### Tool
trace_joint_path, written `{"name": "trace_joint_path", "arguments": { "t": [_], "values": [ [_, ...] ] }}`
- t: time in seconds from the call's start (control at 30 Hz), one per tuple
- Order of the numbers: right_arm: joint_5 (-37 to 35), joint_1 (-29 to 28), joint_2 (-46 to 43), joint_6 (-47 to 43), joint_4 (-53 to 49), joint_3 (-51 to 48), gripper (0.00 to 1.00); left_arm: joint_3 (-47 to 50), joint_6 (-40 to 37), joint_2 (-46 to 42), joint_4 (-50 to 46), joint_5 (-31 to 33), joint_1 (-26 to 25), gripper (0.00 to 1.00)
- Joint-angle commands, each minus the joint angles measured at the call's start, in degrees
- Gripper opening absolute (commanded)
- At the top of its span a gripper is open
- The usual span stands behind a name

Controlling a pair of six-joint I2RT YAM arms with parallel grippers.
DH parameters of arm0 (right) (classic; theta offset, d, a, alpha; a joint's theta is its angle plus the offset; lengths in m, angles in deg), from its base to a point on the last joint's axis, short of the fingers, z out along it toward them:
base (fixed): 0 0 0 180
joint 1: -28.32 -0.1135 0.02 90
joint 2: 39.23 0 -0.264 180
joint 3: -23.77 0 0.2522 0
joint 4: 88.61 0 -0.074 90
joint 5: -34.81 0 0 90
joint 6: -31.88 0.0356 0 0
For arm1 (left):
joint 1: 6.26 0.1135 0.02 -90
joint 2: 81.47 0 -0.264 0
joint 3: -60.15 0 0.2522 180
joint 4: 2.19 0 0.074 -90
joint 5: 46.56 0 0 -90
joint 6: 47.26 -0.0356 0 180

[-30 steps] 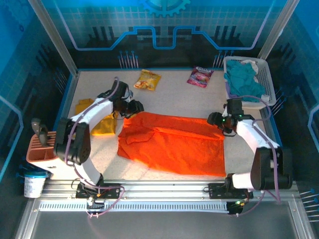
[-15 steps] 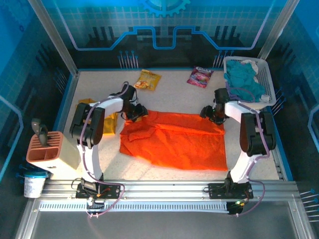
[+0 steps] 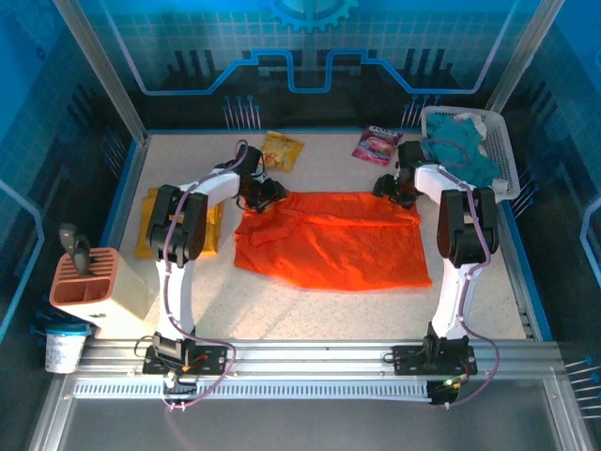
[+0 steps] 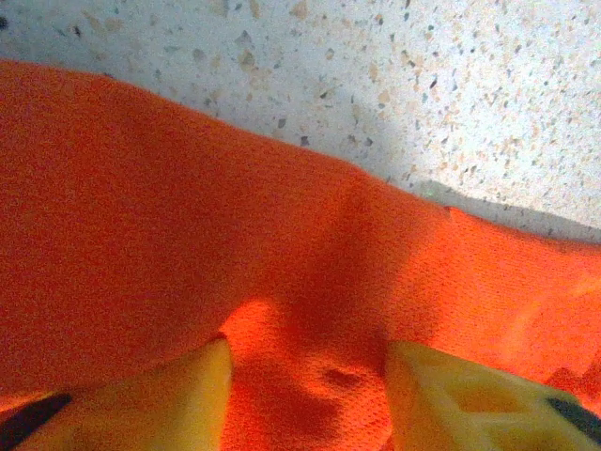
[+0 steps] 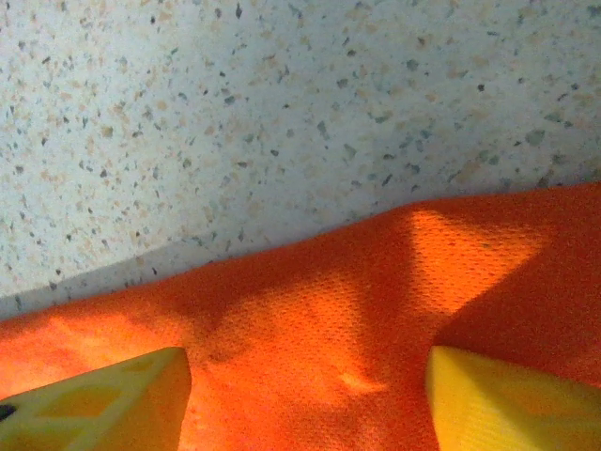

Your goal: Fold and stack the t-shirts

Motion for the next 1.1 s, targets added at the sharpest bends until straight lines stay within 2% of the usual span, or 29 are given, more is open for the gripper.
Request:
{"name": "trace_joint_path", "arguments": {
  "t": [0.0, 0.1, 0.23, 0.3, 0.33, 0.5, 0.63, 0.77, 1.07],
  "values": [
    [1.15, -0.66, -5.43, -1.95, 2.05, -4.65, 0.73, 4.59, -1.32, -8.72, -3.13, 0.66, 0.63, 0.58],
    [2.66, -1.07, -11.90, -2.13, 3.16, -8.14, 0.82, 8.97, -2.86, -17.82, -5.43, 1.38, 0.60, 0.71],
    [1.75, -3.11, -19.62, -3.64, 3.22, -12.16, 0.92, 17.35, -3.28, -30.97, -6.97, 1.77, 0.53, 0.76],
    [1.87, -3.82, -23.07, -3.79, 3.09, -14.62, 0.93, 22.59, -3.01, -37.19, -7.97, 2.44, 0.54, 0.76],
    [2.30, -4.18, -24.97, -3.50, 3.20, -16.44, 0.93, 25.54, -2.62, -40.36, -8.51, 3.05, 0.52, 0.75],
    [2.87, -8.21, -37.03, -0.84, 5.52, -28.75, 0.94, 39.99, 0.85, -53.18, -10.01, 5.24, 0.43, 0.56],
    [0.06, -11.51, -45.15, 0.16, 6.73, -37.31, 0.94, 50.02, 4.54, -61.12, -8.47, 5.87, 0.30, 0.52],
    [-1.37, -11.71, -49.06, -0.17, 6.74, -41.13, 0.93, 55.54, 6.32, -61.27, -4.80, 6.92, 0.33, 0.51],
    [-2.14, -11.70, -53.29, 0.77, 4.99, -46.50, 0.92, 56.79, 7.67, -49.10, 5.86, 6.15, 0.26, 0.47]
  ]
}}
